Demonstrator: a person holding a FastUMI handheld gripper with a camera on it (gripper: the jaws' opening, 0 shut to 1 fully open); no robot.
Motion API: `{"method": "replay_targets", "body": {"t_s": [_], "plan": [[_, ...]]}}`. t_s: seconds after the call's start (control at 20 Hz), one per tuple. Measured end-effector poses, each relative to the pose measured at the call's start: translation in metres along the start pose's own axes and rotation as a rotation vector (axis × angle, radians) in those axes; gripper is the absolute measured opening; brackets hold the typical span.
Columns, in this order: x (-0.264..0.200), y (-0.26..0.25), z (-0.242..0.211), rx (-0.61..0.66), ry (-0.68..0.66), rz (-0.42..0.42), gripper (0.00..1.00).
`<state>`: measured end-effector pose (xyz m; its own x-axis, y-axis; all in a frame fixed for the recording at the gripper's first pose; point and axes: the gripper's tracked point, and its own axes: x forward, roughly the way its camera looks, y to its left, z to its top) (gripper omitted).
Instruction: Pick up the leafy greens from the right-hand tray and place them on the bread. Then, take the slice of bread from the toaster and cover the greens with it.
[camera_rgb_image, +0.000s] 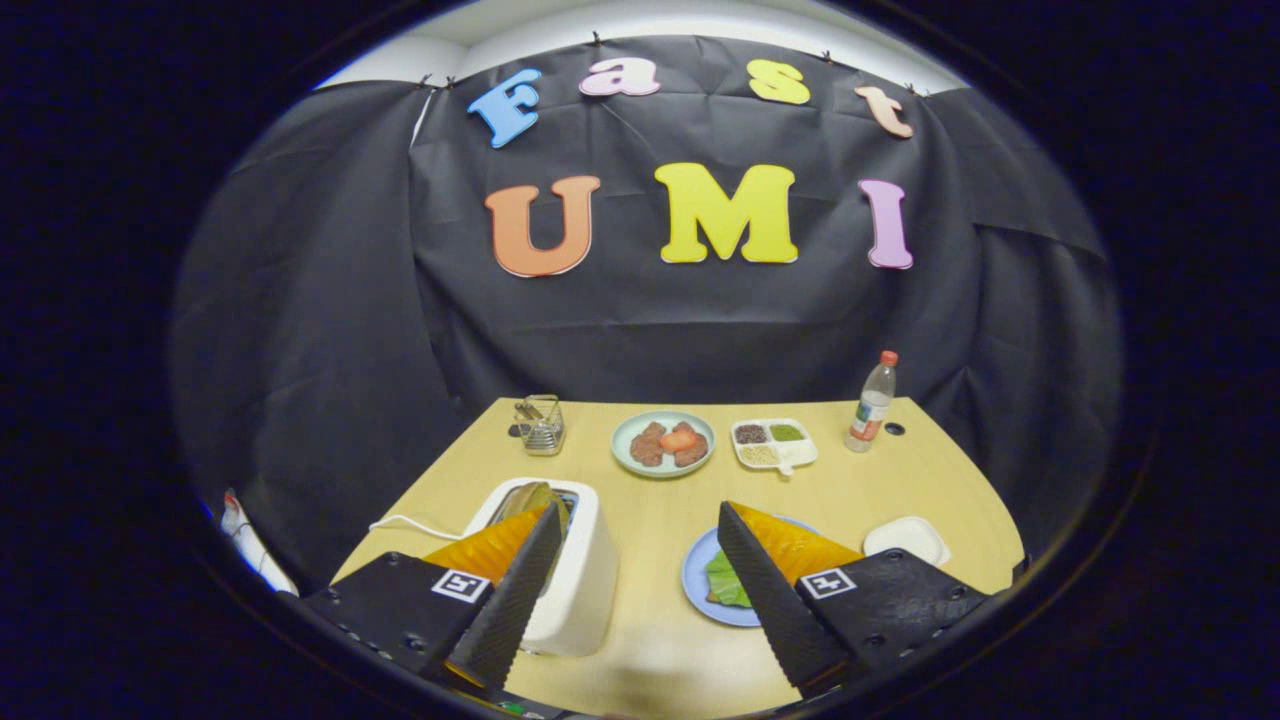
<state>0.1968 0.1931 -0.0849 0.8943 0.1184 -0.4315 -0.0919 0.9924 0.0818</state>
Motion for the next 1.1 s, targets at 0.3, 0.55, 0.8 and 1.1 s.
{"method": "replay_targets", "body": {"t_s": [0.3, 0.55, 0.8, 1.1], "plan": [[0.040, 0.055, -0.005, -0.007, 0.027, 0.061, 0.96], [0.082, 0.075, -0.027, -0.042, 0.100, 0.023, 0.95], [0.108, 0.074, -0.044, -0.064, 0.155, -0.047, 0.91], [0.114, 0.072, -0.046, -0.086, 0.221, -0.084, 0.45]]}}
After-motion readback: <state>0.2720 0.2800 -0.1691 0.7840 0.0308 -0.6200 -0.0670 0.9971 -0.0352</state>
